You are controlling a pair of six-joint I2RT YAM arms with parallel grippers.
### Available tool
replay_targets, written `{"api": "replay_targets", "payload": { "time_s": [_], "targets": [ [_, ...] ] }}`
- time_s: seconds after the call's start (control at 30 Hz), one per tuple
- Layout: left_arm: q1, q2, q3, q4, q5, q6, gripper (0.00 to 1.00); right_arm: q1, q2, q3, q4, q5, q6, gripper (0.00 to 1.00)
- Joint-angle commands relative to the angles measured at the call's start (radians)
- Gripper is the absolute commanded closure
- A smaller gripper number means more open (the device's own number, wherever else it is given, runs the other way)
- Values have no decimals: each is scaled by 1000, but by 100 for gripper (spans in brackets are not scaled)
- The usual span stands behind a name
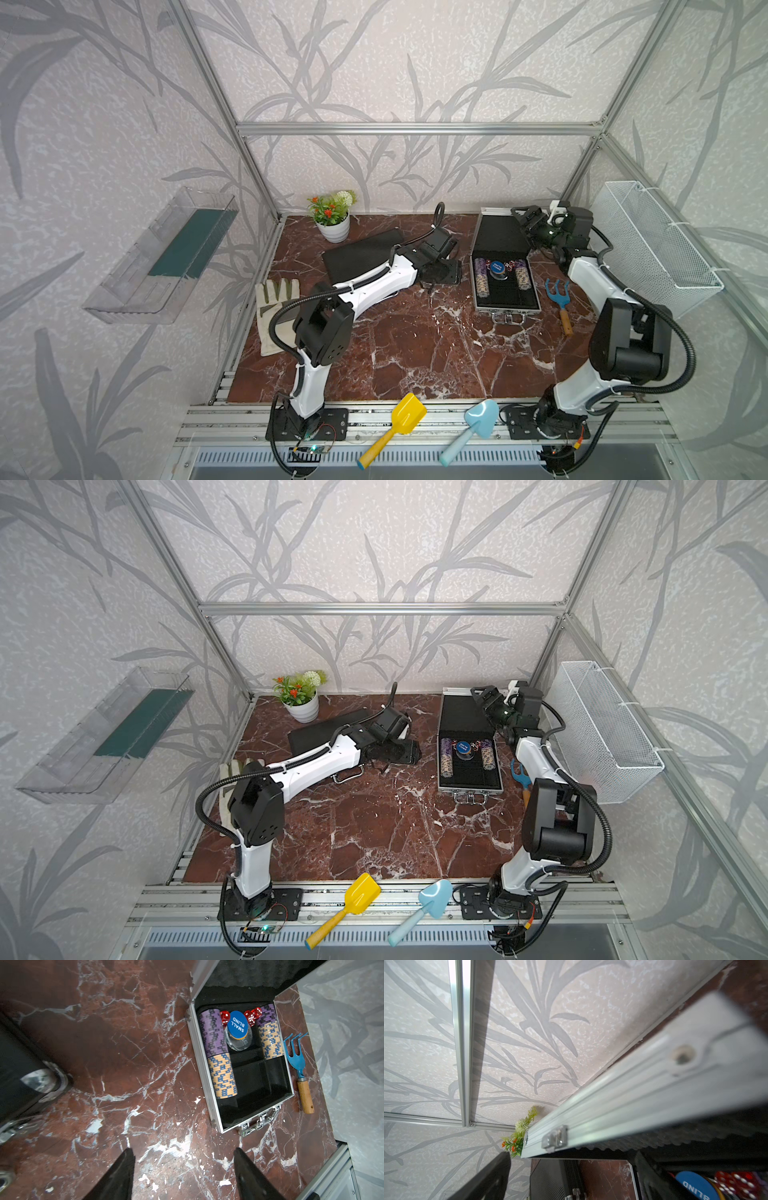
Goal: Open the poker set cases
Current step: Move the poker set case to the center of the board, then adjust the poker set case at the center of the board.
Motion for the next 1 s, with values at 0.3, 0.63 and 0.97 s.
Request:
{"api": "replay_targets", "payload": {
  "time_s": [0.3,0.63,0.97],
  "targets": [
    [79,-244,-239,60,-84,16,34,71,193,118,271,26,79,6],
    [118,-419,-376,35,-240,26,27,86,229,122,281,34,95,4],
    [184,-527,-466,28,-294,17,20,87,118,68,207,48,85,4]
  ]
}}
